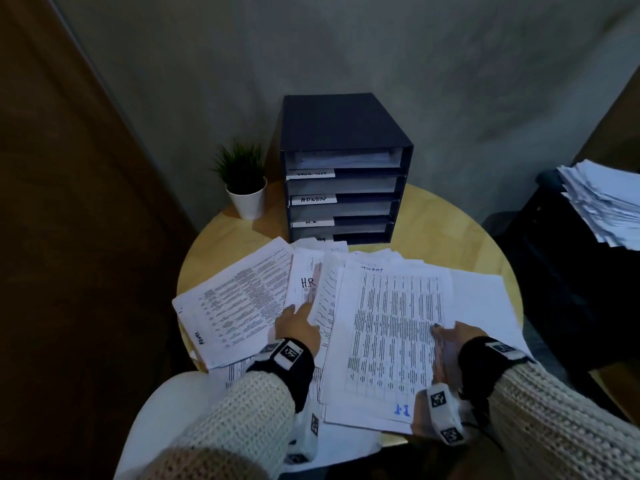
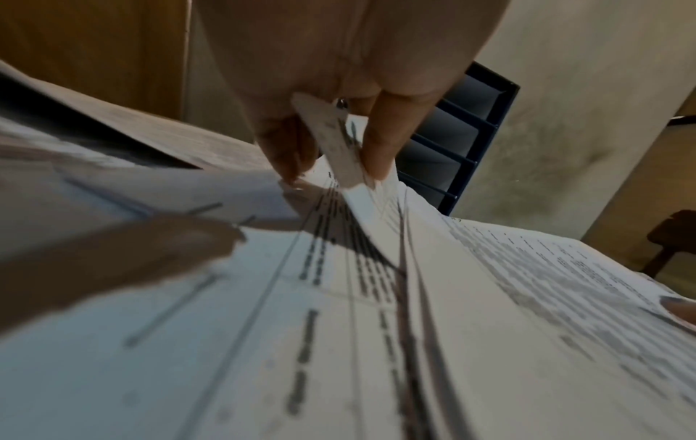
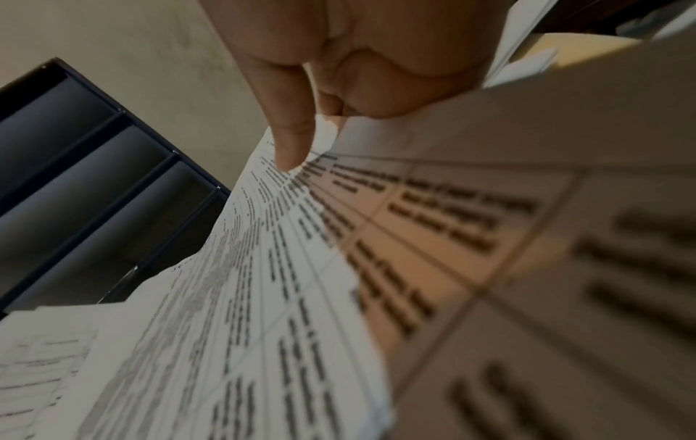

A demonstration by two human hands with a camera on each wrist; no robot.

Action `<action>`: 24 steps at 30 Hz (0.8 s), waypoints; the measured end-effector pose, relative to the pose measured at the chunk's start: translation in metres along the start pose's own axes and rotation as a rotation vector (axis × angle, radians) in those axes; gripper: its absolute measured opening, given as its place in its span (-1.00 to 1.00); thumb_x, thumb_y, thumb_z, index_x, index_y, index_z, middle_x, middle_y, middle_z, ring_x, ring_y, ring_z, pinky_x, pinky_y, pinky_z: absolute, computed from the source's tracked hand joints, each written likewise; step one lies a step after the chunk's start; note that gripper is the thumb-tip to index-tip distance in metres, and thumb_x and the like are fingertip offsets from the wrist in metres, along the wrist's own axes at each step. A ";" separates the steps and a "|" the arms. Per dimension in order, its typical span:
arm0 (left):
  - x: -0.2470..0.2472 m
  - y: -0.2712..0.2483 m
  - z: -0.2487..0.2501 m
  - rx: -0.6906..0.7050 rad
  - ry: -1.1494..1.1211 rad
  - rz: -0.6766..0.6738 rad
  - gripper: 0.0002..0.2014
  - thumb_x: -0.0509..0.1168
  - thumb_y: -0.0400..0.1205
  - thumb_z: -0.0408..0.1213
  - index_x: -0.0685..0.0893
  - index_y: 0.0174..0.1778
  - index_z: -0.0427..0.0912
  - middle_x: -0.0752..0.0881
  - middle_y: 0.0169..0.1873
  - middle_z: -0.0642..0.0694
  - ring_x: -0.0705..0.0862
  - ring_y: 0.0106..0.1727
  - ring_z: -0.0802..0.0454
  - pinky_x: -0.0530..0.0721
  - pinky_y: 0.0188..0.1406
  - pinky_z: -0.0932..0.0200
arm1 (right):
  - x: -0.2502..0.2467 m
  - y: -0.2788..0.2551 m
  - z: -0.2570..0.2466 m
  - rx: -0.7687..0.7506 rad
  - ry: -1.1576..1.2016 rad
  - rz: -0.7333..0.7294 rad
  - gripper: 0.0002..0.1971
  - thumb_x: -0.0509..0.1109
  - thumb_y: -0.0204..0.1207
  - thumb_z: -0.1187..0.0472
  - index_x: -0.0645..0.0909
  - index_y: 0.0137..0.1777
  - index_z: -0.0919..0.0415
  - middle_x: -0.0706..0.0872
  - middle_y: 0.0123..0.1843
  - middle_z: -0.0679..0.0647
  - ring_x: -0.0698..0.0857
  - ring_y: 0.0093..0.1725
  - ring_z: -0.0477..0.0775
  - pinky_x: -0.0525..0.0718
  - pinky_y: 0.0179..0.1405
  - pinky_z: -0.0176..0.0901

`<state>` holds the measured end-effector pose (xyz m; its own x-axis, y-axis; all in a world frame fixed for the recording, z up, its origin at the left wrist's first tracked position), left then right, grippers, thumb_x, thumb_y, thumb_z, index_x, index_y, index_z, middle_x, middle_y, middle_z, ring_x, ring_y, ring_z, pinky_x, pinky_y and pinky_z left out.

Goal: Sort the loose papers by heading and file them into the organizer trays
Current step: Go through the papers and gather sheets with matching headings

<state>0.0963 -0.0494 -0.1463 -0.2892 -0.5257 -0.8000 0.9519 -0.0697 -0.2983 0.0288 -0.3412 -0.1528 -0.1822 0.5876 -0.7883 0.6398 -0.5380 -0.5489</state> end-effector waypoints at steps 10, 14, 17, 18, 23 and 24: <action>0.002 0.002 -0.003 -0.010 -0.061 -0.069 -0.47 0.19 0.67 -0.15 0.28 0.59 -0.02 0.21 0.60 -0.19 0.29 0.58 -0.12 0.30 0.57 0.07 | 0.001 0.000 0.001 0.005 0.113 -0.077 -0.25 0.26 0.65 0.00 0.02 0.66 0.35 0.10 0.70 0.20 0.22 0.65 0.20 0.26 0.57 -0.10; -0.005 -0.005 0.005 0.107 -0.136 -0.010 -0.52 0.22 0.68 -0.26 0.37 0.54 -0.19 0.36 0.51 -0.08 0.47 0.43 -0.03 0.40 0.45 0.24 | 0.002 0.001 -0.001 -0.016 0.084 -0.067 -0.28 0.26 0.64 -0.02 0.08 0.65 0.33 0.16 0.68 0.18 0.27 0.64 0.19 0.29 0.58 -0.09; -0.005 -0.016 0.020 0.242 -0.286 -0.054 -0.50 0.16 0.69 -0.38 0.32 0.57 -0.03 0.35 0.54 0.02 0.44 0.46 0.08 0.37 0.42 0.33 | 0.003 0.002 0.000 -0.012 0.083 -0.064 -0.29 0.26 0.65 -0.01 0.11 0.64 0.34 0.19 0.67 0.19 0.29 0.62 0.19 0.31 0.55 -0.09; -0.005 -0.020 0.026 0.291 -0.366 -0.066 -0.42 0.16 0.69 -0.39 0.22 0.60 0.11 0.28 0.56 0.15 0.35 0.51 0.19 0.31 0.47 0.34 | 0.002 0.002 0.000 -0.012 0.084 -0.061 -0.30 0.25 0.65 -0.01 0.10 0.64 0.34 0.19 0.67 0.19 0.28 0.63 0.19 0.30 0.55 -0.10; -0.006 -0.017 0.025 0.117 -0.501 -0.033 -0.55 0.03 0.75 -0.07 0.30 0.59 -0.01 0.40 0.48 0.11 0.36 0.51 0.14 0.25 0.51 0.22 | 0.003 0.001 -0.003 -0.019 0.085 -0.052 -0.30 0.24 0.66 0.01 0.06 0.65 0.35 0.17 0.68 0.19 0.27 0.63 0.19 0.29 0.54 -0.11; -0.006 -0.013 0.019 0.051 -0.398 -0.019 -0.55 0.00 0.75 -0.01 0.43 0.52 -0.08 0.46 0.48 -0.05 0.43 0.49 0.00 0.31 0.50 0.17 | 0.003 0.002 -0.003 -0.016 0.083 -0.049 -0.30 0.24 0.66 0.00 0.06 0.65 0.34 0.17 0.68 0.19 0.27 0.64 0.18 0.29 0.55 -0.10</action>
<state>0.0879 -0.0617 -0.1273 -0.2544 -0.8108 -0.5271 0.9535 -0.1191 -0.2769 0.0316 -0.3389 -0.1553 -0.1518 0.6617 -0.7343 0.6435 -0.4977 -0.5815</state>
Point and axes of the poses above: each hand's wrist, its own y-axis towards the middle knuckle, its own x-axis out of the palm, z = x × y, the point moved 4 cm from there along y, towards the middle knuckle
